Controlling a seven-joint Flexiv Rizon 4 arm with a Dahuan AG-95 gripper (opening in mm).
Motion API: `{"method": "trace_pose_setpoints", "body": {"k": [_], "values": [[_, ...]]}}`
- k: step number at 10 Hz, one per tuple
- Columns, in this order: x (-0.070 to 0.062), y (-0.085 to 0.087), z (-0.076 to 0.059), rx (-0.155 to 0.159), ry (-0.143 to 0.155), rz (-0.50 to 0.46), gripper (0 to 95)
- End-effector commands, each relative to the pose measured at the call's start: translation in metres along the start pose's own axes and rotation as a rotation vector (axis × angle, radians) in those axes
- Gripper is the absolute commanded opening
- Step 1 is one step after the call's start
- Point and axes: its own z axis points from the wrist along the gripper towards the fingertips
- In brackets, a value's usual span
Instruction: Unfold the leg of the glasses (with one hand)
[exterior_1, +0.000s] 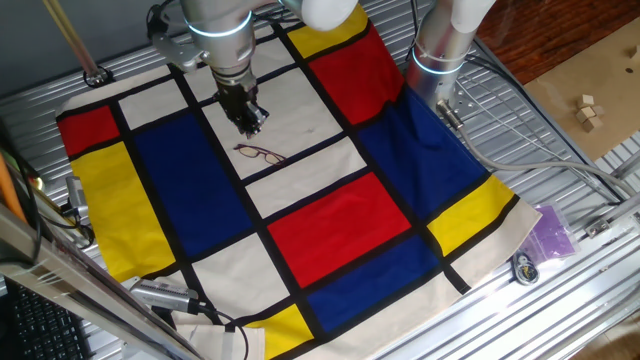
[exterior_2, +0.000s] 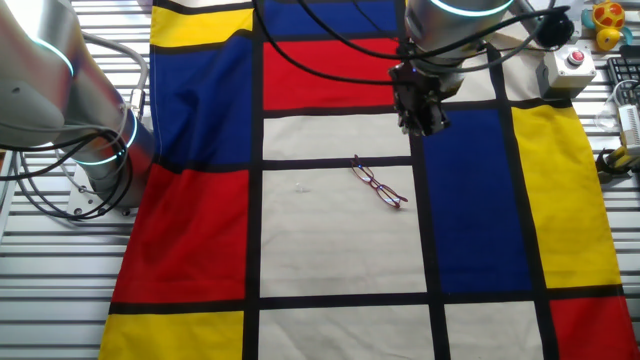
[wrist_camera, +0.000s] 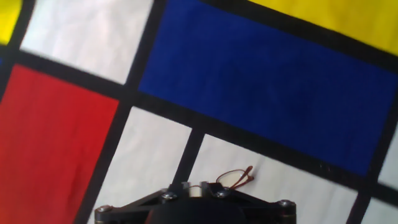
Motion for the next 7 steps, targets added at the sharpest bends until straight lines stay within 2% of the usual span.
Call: {"method": "trace_pose_setpoints", "body": {"k": [1,2,5,7], "values": [[0.002,0.002,0.002,-0.015,0.038,-0.090,0.0],[0.005,0.002,0.008,-0.006,0.056,-0.106,0.0],[0.011,0.003,0.045,-0.008,0.049,-0.101,0.0],[0.012,0.003,0.053,-0.005,0.052,-0.088,0.0]]}}
